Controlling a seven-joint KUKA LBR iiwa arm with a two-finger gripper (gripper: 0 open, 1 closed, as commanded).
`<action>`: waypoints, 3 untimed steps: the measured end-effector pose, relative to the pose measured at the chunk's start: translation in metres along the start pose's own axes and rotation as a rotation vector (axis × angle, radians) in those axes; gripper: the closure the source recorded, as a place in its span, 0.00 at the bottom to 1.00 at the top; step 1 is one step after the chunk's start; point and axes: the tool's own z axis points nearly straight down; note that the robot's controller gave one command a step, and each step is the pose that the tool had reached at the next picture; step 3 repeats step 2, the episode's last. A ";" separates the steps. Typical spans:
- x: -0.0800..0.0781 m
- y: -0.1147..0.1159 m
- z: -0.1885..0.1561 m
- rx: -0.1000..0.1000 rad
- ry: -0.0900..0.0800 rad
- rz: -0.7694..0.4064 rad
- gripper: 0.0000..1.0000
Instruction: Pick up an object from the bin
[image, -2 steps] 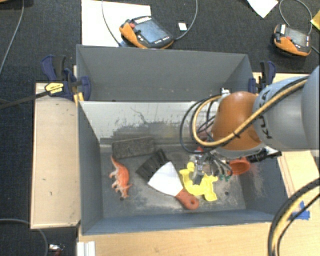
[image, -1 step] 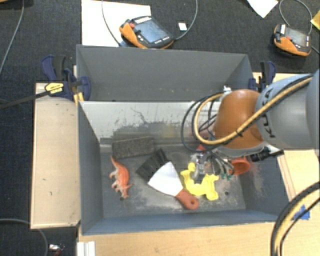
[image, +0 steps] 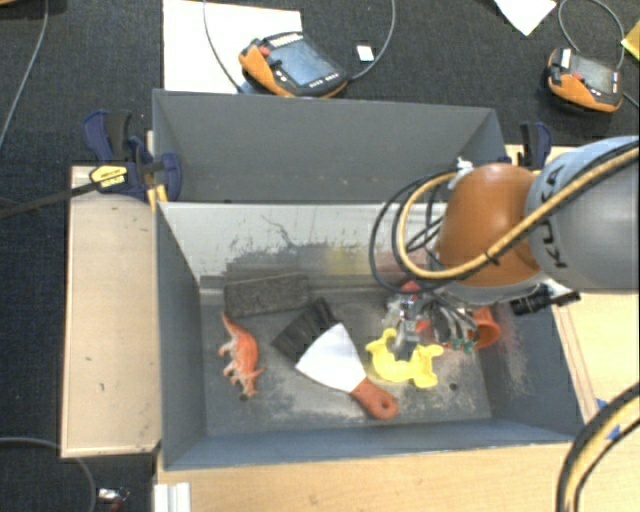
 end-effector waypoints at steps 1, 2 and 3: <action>-0.002 0.000 -0.037 0.000 -0.006 0.000 1.00; -0.002 0.000 -0.066 -0.001 -0.009 0.000 1.00; -0.002 0.000 -0.066 -0.001 -0.009 0.000 1.00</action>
Offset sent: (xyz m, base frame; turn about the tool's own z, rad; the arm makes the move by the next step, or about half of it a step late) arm 0.0013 -0.0001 0.0429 -0.0001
